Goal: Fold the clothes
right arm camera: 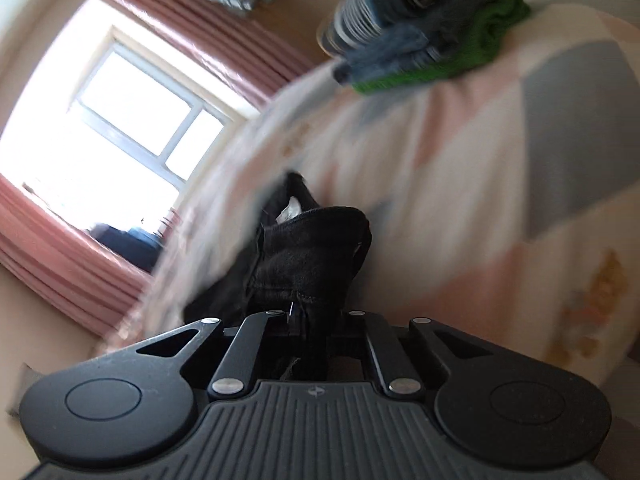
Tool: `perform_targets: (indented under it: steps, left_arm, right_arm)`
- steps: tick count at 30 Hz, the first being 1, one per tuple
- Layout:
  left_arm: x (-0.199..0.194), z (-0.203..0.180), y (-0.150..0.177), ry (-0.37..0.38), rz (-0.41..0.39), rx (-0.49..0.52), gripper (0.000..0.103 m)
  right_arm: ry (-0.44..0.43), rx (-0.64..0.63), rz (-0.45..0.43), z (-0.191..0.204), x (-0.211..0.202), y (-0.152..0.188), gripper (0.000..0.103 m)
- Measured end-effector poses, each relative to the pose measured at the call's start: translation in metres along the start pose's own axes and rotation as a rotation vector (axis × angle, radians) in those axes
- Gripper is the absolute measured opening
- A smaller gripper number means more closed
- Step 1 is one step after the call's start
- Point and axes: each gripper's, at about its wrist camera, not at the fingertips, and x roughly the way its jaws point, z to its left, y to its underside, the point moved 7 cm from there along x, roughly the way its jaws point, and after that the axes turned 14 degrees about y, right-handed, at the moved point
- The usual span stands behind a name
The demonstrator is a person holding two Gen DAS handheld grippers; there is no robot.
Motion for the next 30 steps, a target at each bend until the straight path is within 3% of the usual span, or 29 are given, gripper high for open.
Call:
perform_targets:
  steps: [2,3,5,8,11,13,18,23,27,30]
  left_arm:
    - [-0.011,0.000,-0.006,-0.007,-0.014,0.022,0.021]
    - [-0.019,-0.002,-0.011,-0.042,-0.029,0.060,0.023]
    - [-0.032,-0.006,-0.023,-0.082,-0.053,0.108,0.023]
    - [-0.041,-0.020,-0.040,-0.103,-0.076,0.176,0.022]
    - [-0.033,-0.054,-0.054,-0.120,-0.073,0.333,0.023]
    - [-0.015,-0.086,-0.058,-0.075,-0.060,0.431,0.023]
    - [0.057,-0.160,-0.066,0.073,0.006,0.565,0.027]
    - [0.147,-0.217,-0.078,0.145,0.083,0.697,0.030]
    - [0.238,-0.233,-0.090,0.189,0.178,0.709,0.029]
    - [0.300,-0.222,-0.110,0.183,0.239,0.669,0.029]
  right_arm:
    - [0.065,0.014,0.037,-0.014,0.006,0.012,0.024]
    - [0.057,0.033,0.026,-0.018,0.000,0.013,0.026]
    - [0.072,0.042,-0.014,-0.023,-0.014,0.013,0.048]
    - [0.137,-0.016,-0.111,-0.023,-0.038,0.003,0.050]
    - [0.119,-0.116,-0.180,-0.005,-0.055,-0.003,0.050]
    - [0.100,-0.211,-0.198,0.018,-0.055,-0.001,0.050]
    - [0.000,-0.335,-0.132,0.078,-0.020,0.015,0.050]
    - [-0.056,-0.561,-0.075,0.151,0.026,0.046,0.050]
    - [-0.104,-0.619,-0.032,0.194,0.061,0.060,0.050]
    - [-0.119,-0.640,-0.020,0.213,0.081,0.067,0.050]
